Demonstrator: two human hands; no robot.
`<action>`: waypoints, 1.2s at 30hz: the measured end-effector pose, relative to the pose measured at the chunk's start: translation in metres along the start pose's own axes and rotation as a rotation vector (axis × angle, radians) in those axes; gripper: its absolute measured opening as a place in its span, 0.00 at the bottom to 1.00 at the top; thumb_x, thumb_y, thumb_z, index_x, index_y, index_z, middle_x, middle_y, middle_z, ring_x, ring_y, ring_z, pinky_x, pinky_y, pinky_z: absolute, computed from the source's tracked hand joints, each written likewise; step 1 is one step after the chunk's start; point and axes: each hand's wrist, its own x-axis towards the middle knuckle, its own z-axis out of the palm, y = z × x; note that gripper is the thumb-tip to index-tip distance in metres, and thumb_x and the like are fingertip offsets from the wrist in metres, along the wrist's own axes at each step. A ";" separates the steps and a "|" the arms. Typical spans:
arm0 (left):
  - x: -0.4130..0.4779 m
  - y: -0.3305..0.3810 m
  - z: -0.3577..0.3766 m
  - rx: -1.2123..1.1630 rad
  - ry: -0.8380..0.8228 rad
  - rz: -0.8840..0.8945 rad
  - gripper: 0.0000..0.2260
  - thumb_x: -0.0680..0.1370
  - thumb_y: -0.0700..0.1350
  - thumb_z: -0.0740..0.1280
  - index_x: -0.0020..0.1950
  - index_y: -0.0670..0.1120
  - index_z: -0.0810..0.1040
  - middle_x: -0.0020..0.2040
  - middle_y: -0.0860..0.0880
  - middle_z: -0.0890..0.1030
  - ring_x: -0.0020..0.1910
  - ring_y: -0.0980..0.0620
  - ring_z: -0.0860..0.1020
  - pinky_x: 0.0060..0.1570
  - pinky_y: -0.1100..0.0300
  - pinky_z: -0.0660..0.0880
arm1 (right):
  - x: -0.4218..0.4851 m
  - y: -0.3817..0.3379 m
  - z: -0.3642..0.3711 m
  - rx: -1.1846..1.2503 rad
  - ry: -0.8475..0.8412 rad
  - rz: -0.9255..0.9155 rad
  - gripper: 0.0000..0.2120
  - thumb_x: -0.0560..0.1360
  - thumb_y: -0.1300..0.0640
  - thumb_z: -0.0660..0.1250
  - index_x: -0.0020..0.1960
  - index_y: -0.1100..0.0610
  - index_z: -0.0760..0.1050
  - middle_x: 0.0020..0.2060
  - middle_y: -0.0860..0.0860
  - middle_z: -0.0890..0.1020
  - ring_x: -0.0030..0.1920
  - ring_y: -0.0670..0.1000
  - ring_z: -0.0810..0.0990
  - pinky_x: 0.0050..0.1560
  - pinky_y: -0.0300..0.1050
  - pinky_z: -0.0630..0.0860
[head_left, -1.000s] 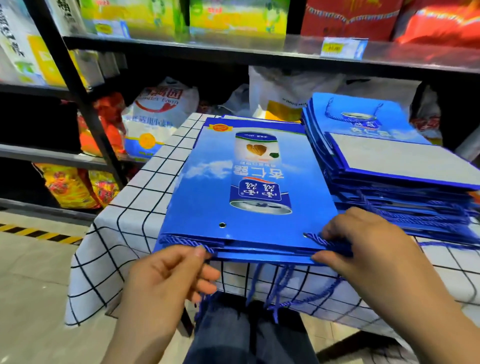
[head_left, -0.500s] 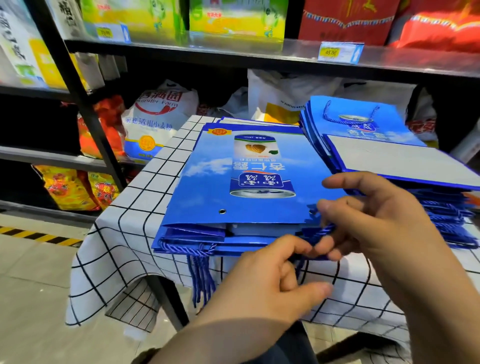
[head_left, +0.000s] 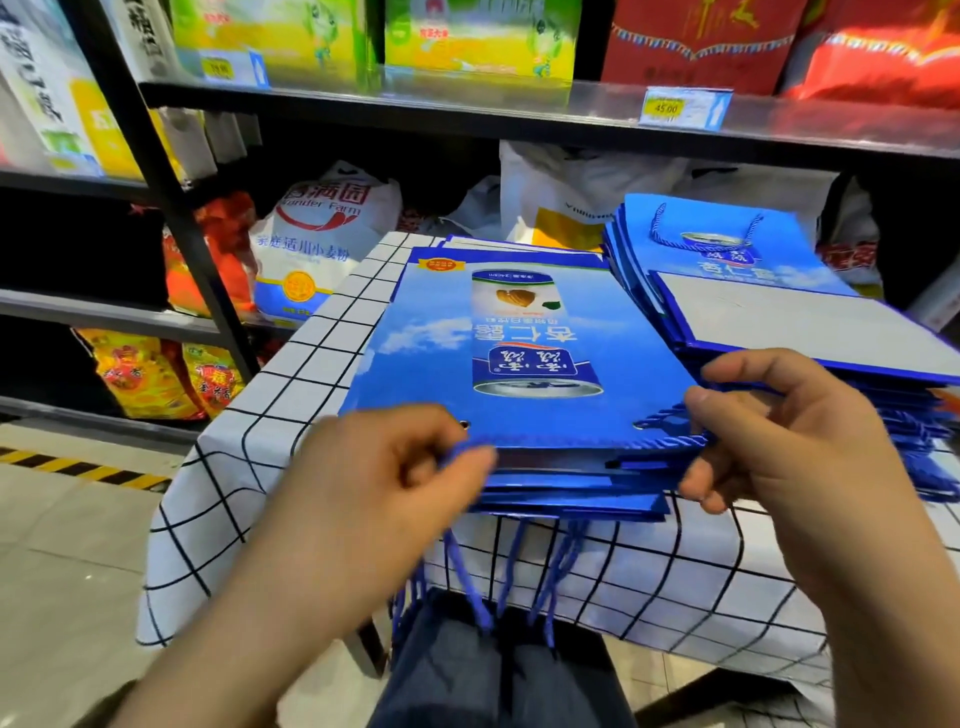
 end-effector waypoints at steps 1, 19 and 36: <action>0.004 0.001 -0.012 0.018 0.054 0.018 0.12 0.65 0.59 0.64 0.39 0.53 0.77 0.25 0.45 0.72 0.23 0.55 0.67 0.25 0.66 0.63 | 0.000 0.002 0.000 -0.021 0.006 -0.008 0.05 0.74 0.65 0.65 0.46 0.57 0.72 0.22 0.52 0.74 0.18 0.51 0.73 0.17 0.38 0.68; 0.061 0.012 -0.030 -0.221 0.019 -0.044 0.11 0.77 0.42 0.64 0.35 0.44 0.78 0.24 0.53 0.76 0.20 0.59 0.69 0.21 0.69 0.67 | -0.018 -0.001 0.061 -0.660 -0.132 -0.553 0.13 0.69 0.43 0.63 0.47 0.47 0.80 0.29 0.43 0.76 0.31 0.44 0.71 0.35 0.42 0.74; 0.020 -0.034 -0.021 0.345 -0.070 0.080 0.26 0.61 0.68 0.61 0.53 0.57 0.78 0.48 0.62 0.77 0.49 0.64 0.74 0.50 0.61 0.74 | 0.024 -0.002 0.082 -0.396 -0.380 -0.182 0.11 0.69 0.61 0.72 0.32 0.48 0.76 0.24 0.44 0.79 0.26 0.44 0.78 0.25 0.30 0.68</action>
